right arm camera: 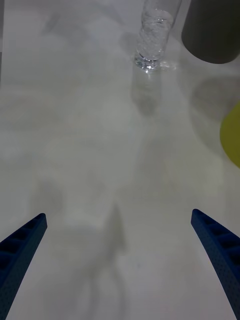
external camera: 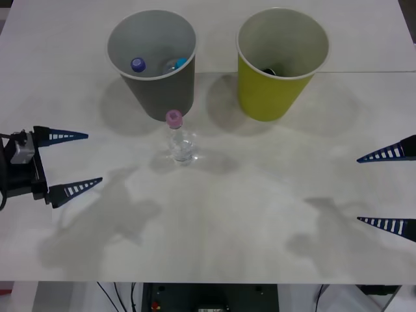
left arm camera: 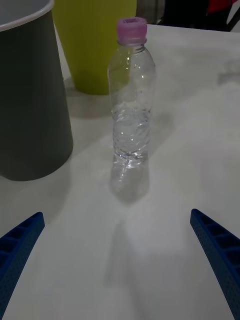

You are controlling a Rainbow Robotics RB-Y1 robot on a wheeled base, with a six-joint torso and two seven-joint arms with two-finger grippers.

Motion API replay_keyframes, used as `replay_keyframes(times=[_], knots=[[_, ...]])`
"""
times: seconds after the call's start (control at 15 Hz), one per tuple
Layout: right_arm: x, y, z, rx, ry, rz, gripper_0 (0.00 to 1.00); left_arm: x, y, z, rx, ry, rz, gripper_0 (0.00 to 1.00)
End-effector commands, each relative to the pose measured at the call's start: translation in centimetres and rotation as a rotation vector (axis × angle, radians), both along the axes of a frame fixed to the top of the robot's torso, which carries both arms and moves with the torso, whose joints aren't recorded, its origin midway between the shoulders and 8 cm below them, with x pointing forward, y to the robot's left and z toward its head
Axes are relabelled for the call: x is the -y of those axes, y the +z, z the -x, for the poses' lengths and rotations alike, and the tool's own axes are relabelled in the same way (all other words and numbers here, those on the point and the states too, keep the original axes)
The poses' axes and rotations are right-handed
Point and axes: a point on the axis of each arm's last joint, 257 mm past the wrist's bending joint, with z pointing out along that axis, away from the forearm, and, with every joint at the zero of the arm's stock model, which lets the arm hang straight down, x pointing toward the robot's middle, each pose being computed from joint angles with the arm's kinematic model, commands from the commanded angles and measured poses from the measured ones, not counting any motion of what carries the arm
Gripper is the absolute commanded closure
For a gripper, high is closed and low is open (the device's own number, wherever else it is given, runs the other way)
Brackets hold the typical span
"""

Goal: Put the can into the green bin and the plastic bottle into the gray bin

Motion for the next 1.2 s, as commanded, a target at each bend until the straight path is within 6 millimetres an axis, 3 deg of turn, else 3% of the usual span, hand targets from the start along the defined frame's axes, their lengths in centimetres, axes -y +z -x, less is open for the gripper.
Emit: replay_keyframes(times=[0.07, 0.4, 0.73, 1.2], knots=[[0.0, 0.0, 0.0, 0.000, 0.000, 0.000, 0.00, 1.6, -0.8, -0.9, 0.033, 0.000, 0.041, 0.00], [0.0, 0.0, 0.0, 0.000, 0.000, 0.000, 0.00, 4.9, -1.9, -2.3, 0.039, -0.005, 0.095, 0.00], [0.0, 0.0, 0.0, 0.000, 0.000, 0.000, 0.00, 7.9, -2.5, -5.0, 0.058, -0.004, 0.121, 0.00], [0.0, 0.0, 0.0, 0.000, 0.000, 0.000, 0.00, 12.6, -2.8, -6.4, 0.073, -0.008, 0.145, 0.00]])
